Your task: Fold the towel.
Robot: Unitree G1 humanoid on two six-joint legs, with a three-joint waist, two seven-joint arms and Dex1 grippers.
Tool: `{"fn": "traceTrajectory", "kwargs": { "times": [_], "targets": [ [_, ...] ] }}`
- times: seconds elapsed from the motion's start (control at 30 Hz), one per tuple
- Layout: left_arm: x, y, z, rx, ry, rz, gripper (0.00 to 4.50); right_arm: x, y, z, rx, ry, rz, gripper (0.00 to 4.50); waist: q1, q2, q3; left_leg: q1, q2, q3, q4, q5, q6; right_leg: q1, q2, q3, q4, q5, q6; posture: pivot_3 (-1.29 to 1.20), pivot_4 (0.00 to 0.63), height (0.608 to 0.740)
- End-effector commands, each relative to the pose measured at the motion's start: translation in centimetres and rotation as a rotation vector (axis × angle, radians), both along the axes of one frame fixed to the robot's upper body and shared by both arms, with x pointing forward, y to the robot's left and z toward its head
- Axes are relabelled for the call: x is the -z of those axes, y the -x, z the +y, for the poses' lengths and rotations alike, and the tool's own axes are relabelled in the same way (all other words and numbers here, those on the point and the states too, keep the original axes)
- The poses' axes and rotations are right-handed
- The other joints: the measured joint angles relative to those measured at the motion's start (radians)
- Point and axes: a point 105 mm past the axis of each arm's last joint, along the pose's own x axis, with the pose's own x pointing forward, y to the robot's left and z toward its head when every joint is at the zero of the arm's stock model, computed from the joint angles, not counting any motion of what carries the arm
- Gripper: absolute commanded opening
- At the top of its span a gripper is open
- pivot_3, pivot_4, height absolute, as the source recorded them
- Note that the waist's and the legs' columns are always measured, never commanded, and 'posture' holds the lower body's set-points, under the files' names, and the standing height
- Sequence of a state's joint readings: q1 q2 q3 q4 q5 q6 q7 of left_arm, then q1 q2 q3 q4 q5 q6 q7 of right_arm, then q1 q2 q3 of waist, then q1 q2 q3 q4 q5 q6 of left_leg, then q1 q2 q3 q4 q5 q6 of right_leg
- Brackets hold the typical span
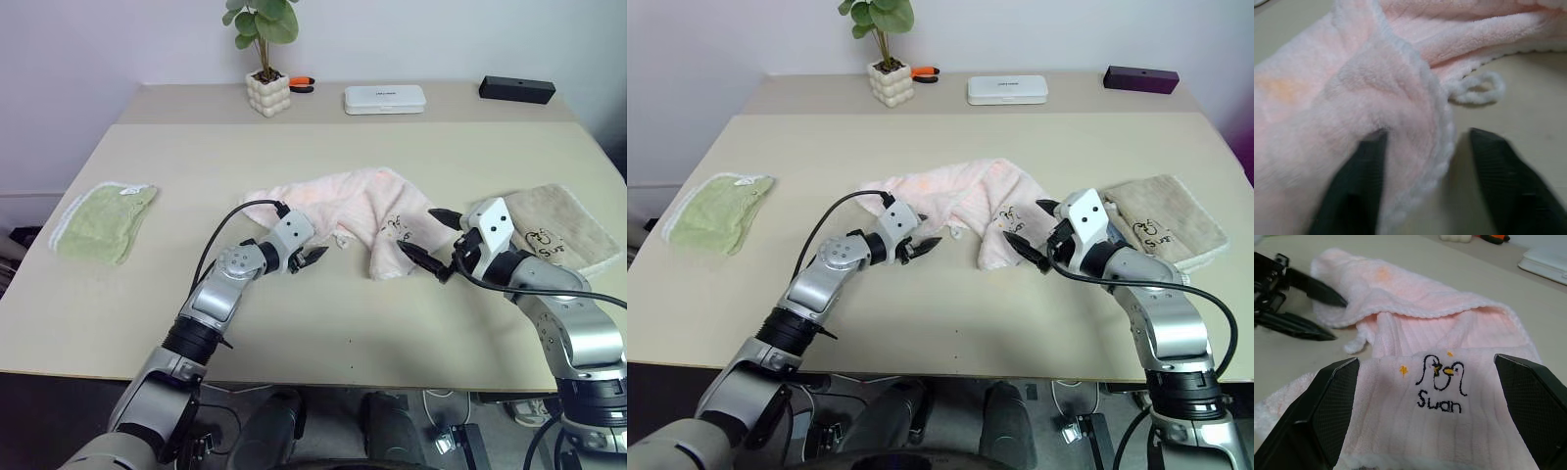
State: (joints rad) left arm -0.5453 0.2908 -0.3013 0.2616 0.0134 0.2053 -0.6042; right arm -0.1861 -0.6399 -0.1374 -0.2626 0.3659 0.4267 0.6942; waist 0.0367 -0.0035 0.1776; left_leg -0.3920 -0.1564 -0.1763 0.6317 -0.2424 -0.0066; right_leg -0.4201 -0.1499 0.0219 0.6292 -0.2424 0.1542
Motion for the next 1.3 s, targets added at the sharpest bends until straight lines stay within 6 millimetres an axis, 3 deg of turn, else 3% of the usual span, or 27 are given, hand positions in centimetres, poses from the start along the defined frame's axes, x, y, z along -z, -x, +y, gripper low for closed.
{"fn": "traceTrajectory", "kwargs": {
  "times": [0.03,0.07,0.1,0.27,0.4,0.57,0.67,0.83,0.97,1.07,1.27,1.3],
  "targets": [
    [0.6,-0.6,1.7,-0.077,-0.023,-0.001,0.61,-1.5,0.4,0.0,-0.009,0.011,-0.067,4.50,-0.003,0.000,0.000,0.000,0.000,0.000,0.000,0.000,0.000,0.000,0.000,0.000,0.000,0.000,0.000,0.00,0.150,0.740],
    [0.5,-0.7,2.1,-0.092,-0.021,-0.007,0.11,-1.5,0.4,0.0,-0.009,0.012,-0.067,4.50,-0.003,0.000,0.000,0.000,0.000,0.000,0.000,0.000,0.000,0.000,0.000,0.000,0.000,0.000,0.000,0.00,0.150,0.740],
    [0.3,-0.8,2.4,-0.102,-0.023,-0.015,0.03,-1.5,0.4,0.0,-0.010,0.013,-0.067,4.50,-0.004,0.000,0.000,0.000,0.000,0.000,0.000,0.000,0.000,0.000,0.000,0.000,0.000,0.000,0.000,0.00,0.150,0.740],
    [-2.4,-0.1,4.6,-0.116,0.035,-0.112,0.03,-1.4,0.2,-0.1,-0.007,0.037,-0.067,4.50,-0.022,0.000,0.000,0.000,0.000,0.000,-0.001,0.000,0.000,-0.001,0.000,0.001,0.000,0.000,0.000,0.00,0.150,0.740],
    [-5.1,2.9,8.6,-0.133,0.118,-0.158,0.03,-0.3,-1.6,-1.1,0.055,0.130,-0.040,4.50,-0.041,0.000,0.000,-0.001,0.000,0.001,-0.002,0.000,0.000,-0.004,0.000,0.002,0.001,0.000,0.000,0.00,0.150,0.740],
    [-4.7,5.1,11.0,-0.147,0.092,-0.126,0.03,0.9,-4.3,-2.4,0.153,0.147,0.020,4.50,-0.042,0.000,0.000,-0.001,0.000,0.001,-0.002,0.000,0.000,-0.003,0.000,0.002,0.001,0.000,0.000,0.00,0.150,0.740],
    [-4.3,5.9,12.2,-0.173,0.086,-0.104,0.03,1.2,-7.1,-3.5,0.260,0.083,0.085,4.50,-0.047,0.000,0.000,-0.001,0.000,0.001,-0.002,0.000,0.000,-0.003,0.000,0.002,0.000,0.000,-0.001,0.00,0.150,0.740],
    [-4.2,6.4,12.3,-0.185,0.082,-0.100,0.03,2.1,-10.1,-4.7,0.368,-0.009,0.192,4.50,-0.047,0.000,0.000,-0.001,0.001,0.001,-0.003,0.001,-0.001,-0.004,0.000,0.002,0.000,0.000,-0.001,0.00,0.150,0.740],
    [-4.5,6.7,11.8,-0.179,0.091,-0.102,0.03,3.0,-10.6,-4.6,0.367,-0.041,0.282,4.50,-0.048,0.000,0.000,-0.001,0.000,0.002,-0.003,0.001,-0.002,-0.004,0.000,0.002,0.000,0.000,-0.001,0.00,0.150,0.740],
    [-4.6,6.8,11.7,-0.182,0.089,-0.102,0.00,3.3,-10.5,-4.6,0.348,0.000,0.295,3.28,-0.049,0.000,0.000,-0.001,0.000,0.002,-0.003,0.001,-0.002,-0.004,0.000,0.002,0.000,0.000,-0.001,0.00,0.150,0.740],
    [-4.6,7.0,11.9,-0.186,0.082,-0.089,0.00,2.7,-9.9,-4.8,0.311,0.067,0.274,0.20,-0.047,0.000,0.000,-0.001,0.000,0.002,-0.002,0.000,-0.001,-0.003,0.000,0.002,0.000,0.000,-0.001,0.00,0.150,0.740],
    [-4.6,7.0,12.1,-0.188,0.079,-0.087,0.00,2.4,-9.9,-5.0,0.309,0.079,0.262,0.08,-0.047,0.000,0.000,-0.001,0.000,0.002,-0.002,0.000,-0.001,-0.003,0.000,0.002,0.000,0.000,-0.001,0.00,0.150,0.740]
  ]
}}
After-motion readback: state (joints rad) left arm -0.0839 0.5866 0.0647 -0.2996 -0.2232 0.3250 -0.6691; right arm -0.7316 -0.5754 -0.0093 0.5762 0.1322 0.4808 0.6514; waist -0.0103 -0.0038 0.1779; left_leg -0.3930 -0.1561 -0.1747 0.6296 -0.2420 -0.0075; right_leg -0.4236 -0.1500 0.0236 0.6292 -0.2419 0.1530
